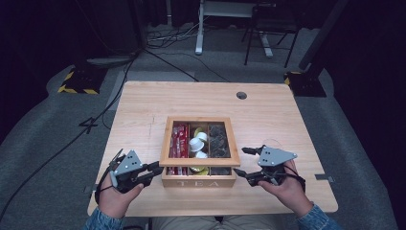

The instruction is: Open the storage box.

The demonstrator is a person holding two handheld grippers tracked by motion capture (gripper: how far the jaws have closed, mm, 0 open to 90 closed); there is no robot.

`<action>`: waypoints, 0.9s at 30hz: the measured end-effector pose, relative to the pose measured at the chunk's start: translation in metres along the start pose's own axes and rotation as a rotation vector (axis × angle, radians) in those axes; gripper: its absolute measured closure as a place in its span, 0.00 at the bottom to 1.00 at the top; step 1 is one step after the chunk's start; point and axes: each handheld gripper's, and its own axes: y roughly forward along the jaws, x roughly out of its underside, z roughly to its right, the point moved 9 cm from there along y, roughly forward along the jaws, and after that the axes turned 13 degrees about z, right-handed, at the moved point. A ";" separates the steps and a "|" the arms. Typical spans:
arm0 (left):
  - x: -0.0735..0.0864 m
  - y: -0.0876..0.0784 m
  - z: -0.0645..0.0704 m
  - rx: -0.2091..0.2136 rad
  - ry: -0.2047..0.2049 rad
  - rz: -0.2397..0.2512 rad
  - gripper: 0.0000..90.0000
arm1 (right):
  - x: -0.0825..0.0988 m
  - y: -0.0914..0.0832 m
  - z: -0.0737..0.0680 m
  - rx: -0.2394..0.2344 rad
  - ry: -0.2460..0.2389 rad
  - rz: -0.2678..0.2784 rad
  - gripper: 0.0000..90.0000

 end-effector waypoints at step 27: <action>0.013 -0.003 -0.008 -0.093 -0.021 -0.004 0.55 | -0.065 -0.001 0.033 -0.011 -0.138 0.094 0.64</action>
